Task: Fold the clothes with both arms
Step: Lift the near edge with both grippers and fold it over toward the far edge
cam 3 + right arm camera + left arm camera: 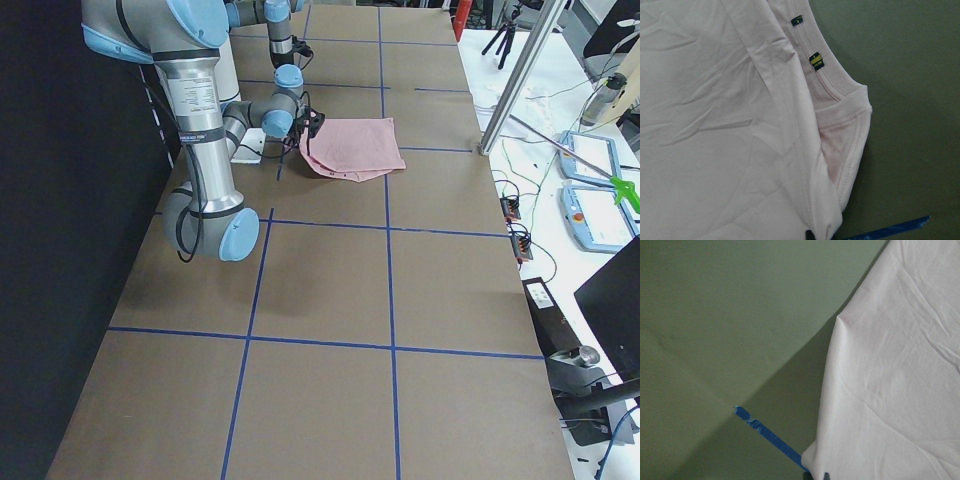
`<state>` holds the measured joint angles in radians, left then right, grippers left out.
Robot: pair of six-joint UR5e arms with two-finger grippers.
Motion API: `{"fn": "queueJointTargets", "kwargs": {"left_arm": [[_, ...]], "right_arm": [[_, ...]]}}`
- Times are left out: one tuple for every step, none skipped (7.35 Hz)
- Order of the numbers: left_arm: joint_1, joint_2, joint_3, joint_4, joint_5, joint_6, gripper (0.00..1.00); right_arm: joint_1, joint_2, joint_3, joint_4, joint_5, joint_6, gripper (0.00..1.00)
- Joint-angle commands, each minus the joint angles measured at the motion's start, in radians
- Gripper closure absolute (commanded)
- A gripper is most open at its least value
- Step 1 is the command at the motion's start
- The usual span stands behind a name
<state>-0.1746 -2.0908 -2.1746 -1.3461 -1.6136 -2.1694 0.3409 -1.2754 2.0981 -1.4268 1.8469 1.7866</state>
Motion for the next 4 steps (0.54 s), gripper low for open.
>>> {"fn": "queueJointTargets", "kwargs": {"left_arm": [[-0.014,-0.008,-0.001,-0.001,0.001,0.102,1.00],[-0.067,-0.009,0.002,-0.002,0.003,0.118,1.00],[-0.148,-0.011,0.019,-0.063,0.000,0.153,1.00],[-0.196,-0.011,0.094,-0.140,0.000,0.192,1.00]], "right_arm": [[0.036,0.016,-0.019,0.009,-0.006,-0.010,1.00],[0.088,0.065,-0.068,0.019,-0.006,-0.013,1.00],[0.134,0.114,-0.132,0.023,-0.006,-0.057,1.00],[0.174,0.145,-0.183,0.023,-0.005,-0.081,1.00]]}}
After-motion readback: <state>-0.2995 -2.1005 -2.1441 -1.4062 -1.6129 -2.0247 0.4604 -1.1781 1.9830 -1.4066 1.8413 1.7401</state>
